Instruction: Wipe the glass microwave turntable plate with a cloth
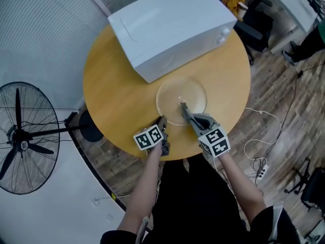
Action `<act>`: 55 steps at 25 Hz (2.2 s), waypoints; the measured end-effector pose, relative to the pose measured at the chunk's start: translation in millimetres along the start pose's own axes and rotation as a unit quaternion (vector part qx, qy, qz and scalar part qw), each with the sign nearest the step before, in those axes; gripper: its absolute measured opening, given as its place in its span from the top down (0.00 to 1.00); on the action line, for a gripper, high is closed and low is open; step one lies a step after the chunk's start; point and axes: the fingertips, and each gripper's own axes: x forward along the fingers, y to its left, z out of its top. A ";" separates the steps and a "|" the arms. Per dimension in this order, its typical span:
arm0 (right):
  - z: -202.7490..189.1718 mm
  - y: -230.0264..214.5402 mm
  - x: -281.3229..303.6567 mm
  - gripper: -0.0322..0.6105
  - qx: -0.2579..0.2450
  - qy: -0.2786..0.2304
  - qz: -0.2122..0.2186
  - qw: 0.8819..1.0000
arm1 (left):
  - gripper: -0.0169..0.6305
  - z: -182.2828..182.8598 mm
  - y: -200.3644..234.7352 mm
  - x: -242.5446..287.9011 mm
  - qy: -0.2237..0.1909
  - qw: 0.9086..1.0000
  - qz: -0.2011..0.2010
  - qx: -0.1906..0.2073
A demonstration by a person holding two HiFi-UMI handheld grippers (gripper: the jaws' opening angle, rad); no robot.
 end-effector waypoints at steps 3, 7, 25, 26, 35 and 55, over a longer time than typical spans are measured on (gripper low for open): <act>6.1 1.7 -12.3 0.90 0.018 -0.018 -0.021 0.999 | 0.88 -1.6 -0.3 -1.8 -0.001 1.000 -0.006 0.006; 18.1 9.8 -33.4 0.90 0.029 -0.043 -0.047 0.998 | 0.88 -9.3 4.2 -10.7 -0.002 1.000 -0.020 -0.020; 82.3 68.3 -128.1 0.91 0.051 -0.191 -0.118 0.973 | 0.98 45.7 -77.8 -173.1 -0.120 0.973 -0.194 0.030; 86.5 71.4 -131.4 0.91 0.051 -0.199 -0.119 0.971 | 0.98 53.4 -85.6 -182.6 -0.129 0.970 -0.200 0.046; 125.9 101.9 -163.4 0.92 0.026 -0.254 -0.115 0.960 | 0.98 101.3 -135.3 -251.1 -0.179 0.945 -0.228 0.154; 136.0 129.7 -173.1 0.92 -0.003 -0.263 -0.109 0.959 | 0.98 104.5 -142.0 -276.3 -0.194 0.933 -0.218 0.212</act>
